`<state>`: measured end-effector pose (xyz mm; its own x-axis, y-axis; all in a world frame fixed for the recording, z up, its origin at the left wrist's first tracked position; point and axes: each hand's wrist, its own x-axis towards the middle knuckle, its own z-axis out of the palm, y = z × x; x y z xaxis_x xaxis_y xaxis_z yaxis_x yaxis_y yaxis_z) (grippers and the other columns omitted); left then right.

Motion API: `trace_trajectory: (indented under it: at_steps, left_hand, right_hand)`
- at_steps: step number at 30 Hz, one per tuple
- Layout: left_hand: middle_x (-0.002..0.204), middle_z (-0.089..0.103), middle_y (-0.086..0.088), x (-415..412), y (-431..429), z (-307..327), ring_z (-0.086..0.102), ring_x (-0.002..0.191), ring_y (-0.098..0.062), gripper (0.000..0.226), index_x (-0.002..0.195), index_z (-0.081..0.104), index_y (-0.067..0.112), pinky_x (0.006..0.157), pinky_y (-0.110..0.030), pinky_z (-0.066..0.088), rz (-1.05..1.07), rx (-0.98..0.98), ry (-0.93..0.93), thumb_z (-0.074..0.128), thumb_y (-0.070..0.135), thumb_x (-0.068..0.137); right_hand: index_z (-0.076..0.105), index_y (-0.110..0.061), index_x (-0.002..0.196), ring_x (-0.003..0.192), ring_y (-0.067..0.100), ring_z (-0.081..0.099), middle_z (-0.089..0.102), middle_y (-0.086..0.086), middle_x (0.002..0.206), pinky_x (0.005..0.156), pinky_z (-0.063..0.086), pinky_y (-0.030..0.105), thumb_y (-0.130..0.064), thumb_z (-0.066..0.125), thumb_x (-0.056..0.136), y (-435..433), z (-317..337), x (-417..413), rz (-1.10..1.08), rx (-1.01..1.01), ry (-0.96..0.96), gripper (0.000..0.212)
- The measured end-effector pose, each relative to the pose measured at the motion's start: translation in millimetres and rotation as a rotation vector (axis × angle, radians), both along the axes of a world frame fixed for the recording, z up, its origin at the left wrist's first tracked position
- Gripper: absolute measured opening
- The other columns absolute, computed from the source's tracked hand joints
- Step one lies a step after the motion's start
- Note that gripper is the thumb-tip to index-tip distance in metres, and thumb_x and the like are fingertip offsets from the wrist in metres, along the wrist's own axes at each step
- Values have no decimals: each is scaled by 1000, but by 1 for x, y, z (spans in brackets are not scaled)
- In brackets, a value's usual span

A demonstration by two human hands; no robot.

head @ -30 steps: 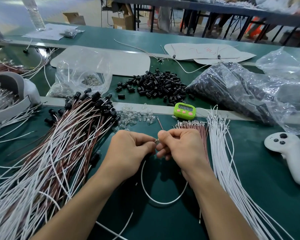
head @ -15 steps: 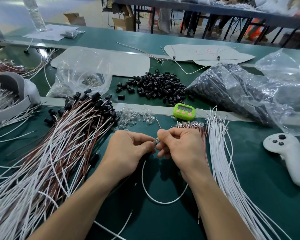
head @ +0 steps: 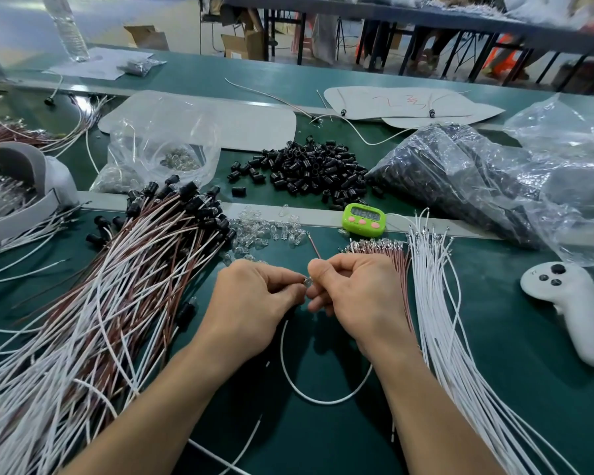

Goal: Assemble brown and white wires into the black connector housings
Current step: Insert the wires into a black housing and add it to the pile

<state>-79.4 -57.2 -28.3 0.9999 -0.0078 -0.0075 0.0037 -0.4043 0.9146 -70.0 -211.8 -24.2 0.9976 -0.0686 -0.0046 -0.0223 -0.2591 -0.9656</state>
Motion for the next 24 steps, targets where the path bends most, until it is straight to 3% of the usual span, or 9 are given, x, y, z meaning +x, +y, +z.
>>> trace_trajectory:
  at_steps: [2, 5, 8, 13, 18, 24]
  left_hand:
    - [78, 78, 15, -2, 0, 1, 74, 78, -2, 19, 90, 83, 32, 80, -33, 61, -9, 7, -28, 79, 14, 86]
    - [72, 76, 13, -5, -1, 2, 75, 80, -15, 33, 88, 76, 47, 70, -37, 58, -33, 30, -77, 77, 14, 86]
    - [72, 77, 2, -6, -2, 1, 74, 80, -26, 30, 87, 77, 44, 70, -42, 59, -26, 38, -97, 77, 13, 86]
    - [74, 77, 14, -4, -2, 5, 72, 71, 0, 16, 86, 85, 24, 71, -23, 58, 9, -23, -9, 77, 10, 86]
    - [71, 78, 2, -3, -1, 6, 70, 63, -6, 21, 75, 83, 20, 66, -17, 56, 18, -159, 90, 77, 2, 85]
    - [72, 78, -4, -2, 2, 4, 70, 63, -10, 23, 75, 83, 26, 65, -21, 55, 11, -222, 152, 79, 5, 84]
  right_hand:
    - [75, -26, 69, 49, 19, 71, 73, 2, 59, 45, 45, 18, -22, 71, 95, 0, -1, -1, 5, -12, -9, 27]
    - [75, -24, 69, 49, 18, 71, 72, 0, 58, 45, 45, 17, -22, 71, 95, 0, -1, -1, 3, -49, -35, 26]
    - [73, -18, 64, 47, 18, 71, 71, 1, 57, 44, 44, 15, -21, 72, 94, 1, -2, -1, 1, -47, -45, 30]
    - [74, -20, 68, 45, 18, 68, 71, 2, 57, 45, 45, 17, -22, 72, 94, 0, -2, -1, -2, 1, -45, 26]
    - [74, -19, 69, 42, 17, 64, 70, 6, 56, 49, 49, 26, -22, 73, 94, 2, -6, 0, 6, 35, -42, 25]
    - [70, -8, 65, 37, 15, 56, 68, 10, 55, 42, 43, 20, -13, 72, 95, 2, -5, 0, 59, 121, -21, 30]
